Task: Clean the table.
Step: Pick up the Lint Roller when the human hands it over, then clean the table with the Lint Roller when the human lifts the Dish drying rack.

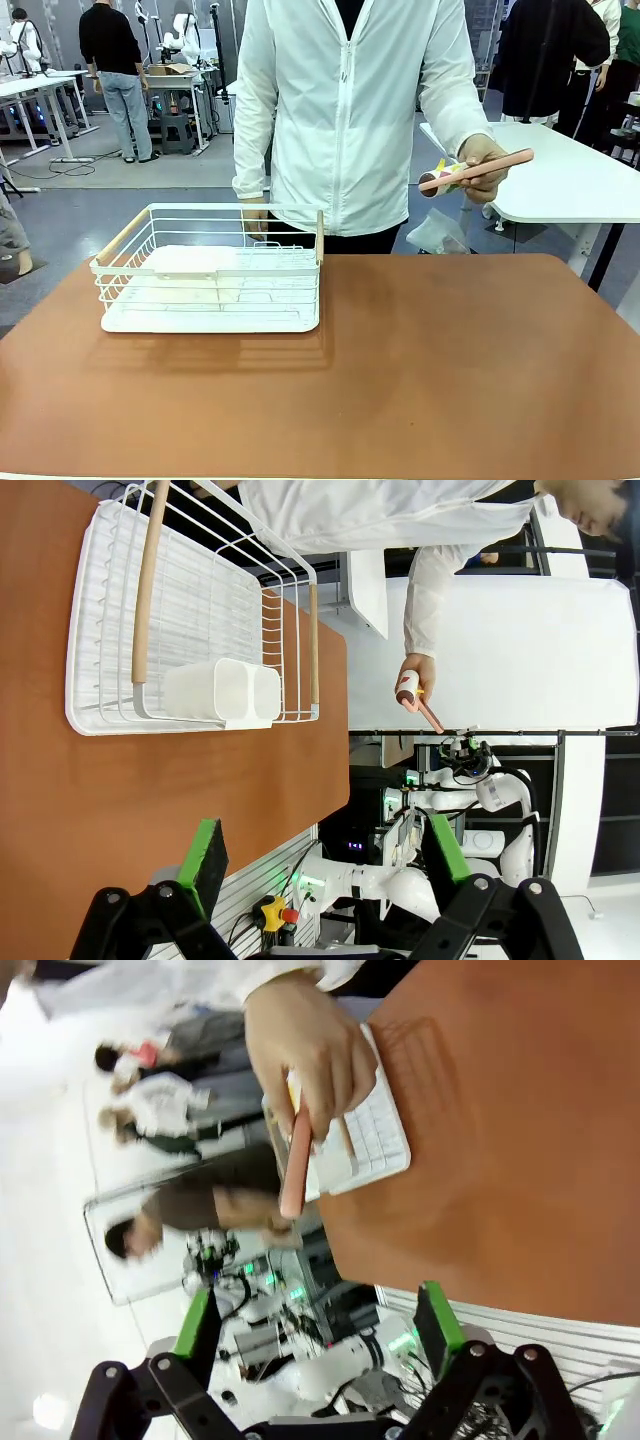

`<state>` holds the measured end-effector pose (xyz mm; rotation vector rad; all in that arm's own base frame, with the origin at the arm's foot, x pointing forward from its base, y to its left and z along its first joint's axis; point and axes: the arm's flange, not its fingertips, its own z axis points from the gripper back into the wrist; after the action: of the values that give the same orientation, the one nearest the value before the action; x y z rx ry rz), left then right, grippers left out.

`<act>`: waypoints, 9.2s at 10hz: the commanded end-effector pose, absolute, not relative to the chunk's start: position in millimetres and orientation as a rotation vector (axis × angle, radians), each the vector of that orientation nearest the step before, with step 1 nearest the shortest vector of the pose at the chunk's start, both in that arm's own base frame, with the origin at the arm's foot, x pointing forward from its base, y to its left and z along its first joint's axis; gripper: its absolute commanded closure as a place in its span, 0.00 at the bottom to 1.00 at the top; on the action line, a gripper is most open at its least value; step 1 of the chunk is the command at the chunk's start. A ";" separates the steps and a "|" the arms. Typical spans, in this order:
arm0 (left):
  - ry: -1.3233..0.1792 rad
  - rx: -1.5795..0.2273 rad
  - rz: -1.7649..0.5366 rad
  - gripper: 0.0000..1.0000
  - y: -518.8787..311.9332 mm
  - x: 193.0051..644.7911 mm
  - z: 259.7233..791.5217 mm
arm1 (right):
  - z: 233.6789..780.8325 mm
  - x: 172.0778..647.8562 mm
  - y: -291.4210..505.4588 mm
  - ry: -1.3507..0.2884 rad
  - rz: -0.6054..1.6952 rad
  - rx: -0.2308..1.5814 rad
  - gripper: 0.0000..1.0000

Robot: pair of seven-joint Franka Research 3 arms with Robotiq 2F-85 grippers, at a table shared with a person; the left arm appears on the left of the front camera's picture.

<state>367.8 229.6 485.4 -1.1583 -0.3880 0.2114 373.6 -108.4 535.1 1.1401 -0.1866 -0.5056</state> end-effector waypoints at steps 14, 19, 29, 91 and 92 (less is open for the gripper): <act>-0.389 -1.162 0.208 0.00 230.8 364.9 485.7 | 499.2 403.2 55.2 -0.354 -0.737 0.978 0.00; -0.389 -1.162 0.208 0.00 230.8 364.9 485.7 | 489.9 410.1 61.4 -0.384 -0.746 0.985 0.00; -0.389 -1.162 0.208 0.00 230.8 364.9 485.7 | 483.8 420.4 62.2 -0.403 -0.742 0.986 1.00; -0.389 -1.162 0.208 0.00 230.8 364.9 485.7 | 341.9 615.5 235.1 0.052 0.097 0.881 0.79; -0.389 -1.162 0.208 0.00 230.8 364.9 485.7 | 337.3 619.4 249.4 0.057 0.088 0.892 0.79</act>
<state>368.1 229.3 485.0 -1.1556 -0.3861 0.2128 613.3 233.6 341.7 0.8991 0.0575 0.1102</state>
